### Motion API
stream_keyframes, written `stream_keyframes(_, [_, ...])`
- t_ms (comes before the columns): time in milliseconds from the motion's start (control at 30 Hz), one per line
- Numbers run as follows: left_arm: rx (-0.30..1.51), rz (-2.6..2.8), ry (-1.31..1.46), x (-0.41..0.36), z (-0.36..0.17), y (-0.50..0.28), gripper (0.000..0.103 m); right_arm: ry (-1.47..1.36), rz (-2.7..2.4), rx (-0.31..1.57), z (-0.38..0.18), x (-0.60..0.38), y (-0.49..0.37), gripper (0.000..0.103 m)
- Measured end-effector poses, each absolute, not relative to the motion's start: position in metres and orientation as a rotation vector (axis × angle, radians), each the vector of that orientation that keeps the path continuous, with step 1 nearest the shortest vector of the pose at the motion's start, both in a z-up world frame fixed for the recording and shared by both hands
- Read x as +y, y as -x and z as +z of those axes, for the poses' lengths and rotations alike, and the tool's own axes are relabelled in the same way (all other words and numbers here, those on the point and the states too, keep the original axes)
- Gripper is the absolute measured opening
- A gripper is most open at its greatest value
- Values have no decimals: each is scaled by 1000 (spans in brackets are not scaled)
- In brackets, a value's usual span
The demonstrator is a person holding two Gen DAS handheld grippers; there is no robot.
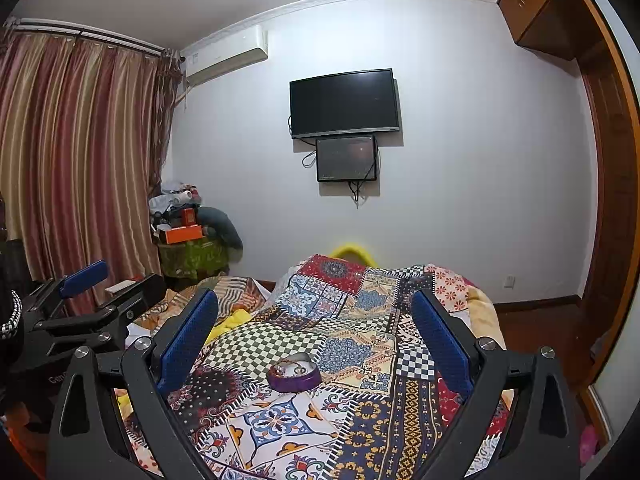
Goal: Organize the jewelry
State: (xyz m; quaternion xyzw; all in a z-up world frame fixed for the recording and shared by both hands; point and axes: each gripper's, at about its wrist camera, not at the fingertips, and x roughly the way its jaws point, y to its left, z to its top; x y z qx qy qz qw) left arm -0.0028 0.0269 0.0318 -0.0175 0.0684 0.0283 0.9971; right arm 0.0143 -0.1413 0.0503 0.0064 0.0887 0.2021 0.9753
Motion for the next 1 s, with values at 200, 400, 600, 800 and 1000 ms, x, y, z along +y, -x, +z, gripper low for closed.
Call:
stream_keyframes(200, [141, 53, 42, 28, 31, 2, 99, -13, 407, 179, 50, -141, -15, 96])
stream_keyframes(400, [151, 34, 56, 32, 31, 1, 99, -26, 404, 182, 51, -143, -16, 96])
stream_keyframes(600, [154, 35, 55, 31, 30, -1, 99, -23, 403, 185, 51, -143, -16, 96])
stream_keyframes(800, [159, 23, 59, 32, 29, 0, 99, -25, 404, 185, 51, -142, -15, 96])
stream_keyframes(1000, [169, 15, 64, 33, 26, -2, 99, -24, 404, 186, 50, -141, -15, 96])
